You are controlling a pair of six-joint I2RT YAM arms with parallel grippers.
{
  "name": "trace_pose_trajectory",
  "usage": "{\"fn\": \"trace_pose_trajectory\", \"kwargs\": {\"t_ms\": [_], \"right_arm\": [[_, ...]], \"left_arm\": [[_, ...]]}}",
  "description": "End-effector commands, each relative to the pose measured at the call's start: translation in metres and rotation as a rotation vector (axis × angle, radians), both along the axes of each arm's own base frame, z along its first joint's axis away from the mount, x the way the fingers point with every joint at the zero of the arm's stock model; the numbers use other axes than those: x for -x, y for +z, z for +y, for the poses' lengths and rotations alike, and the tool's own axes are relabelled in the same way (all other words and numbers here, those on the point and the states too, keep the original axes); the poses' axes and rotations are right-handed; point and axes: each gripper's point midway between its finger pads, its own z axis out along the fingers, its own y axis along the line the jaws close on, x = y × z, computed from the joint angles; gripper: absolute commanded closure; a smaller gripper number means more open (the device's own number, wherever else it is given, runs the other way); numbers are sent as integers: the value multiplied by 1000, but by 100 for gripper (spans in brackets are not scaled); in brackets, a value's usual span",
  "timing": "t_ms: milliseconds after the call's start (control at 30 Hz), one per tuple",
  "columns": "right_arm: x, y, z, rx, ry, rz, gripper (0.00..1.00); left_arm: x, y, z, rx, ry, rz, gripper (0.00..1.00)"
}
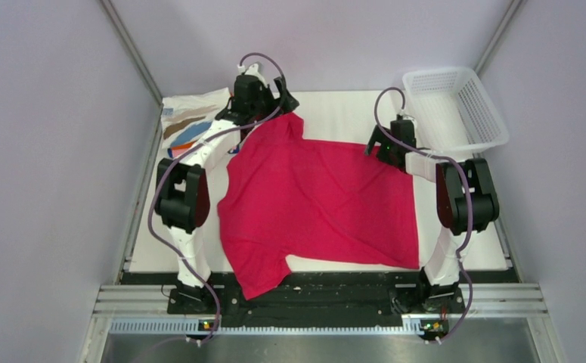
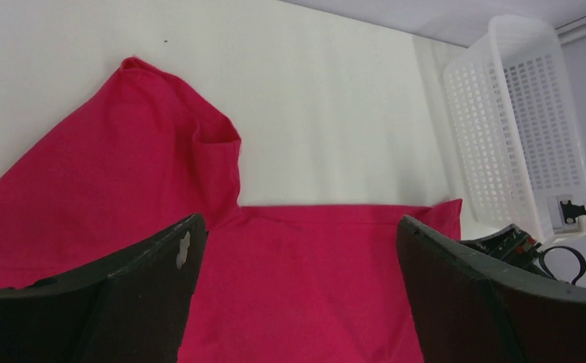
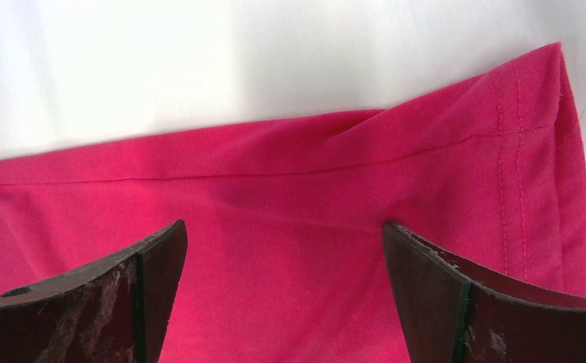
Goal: Fold and stack the t-shirts
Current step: Flatten out the tshirt
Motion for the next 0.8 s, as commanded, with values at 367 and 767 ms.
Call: {"fn": "trace_pose_trajectory", "kwargs": {"t_ms": [367, 767], "right_arm": [[-7, -21, -9, 68, 13, 113, 1], [-46, -30, -10, 78, -12, 111, 1]], "left_arm": [[16, -128, 50, -236, 134, 359, 2], [-35, -179, 71, -107, 282, 489, 2]]}}
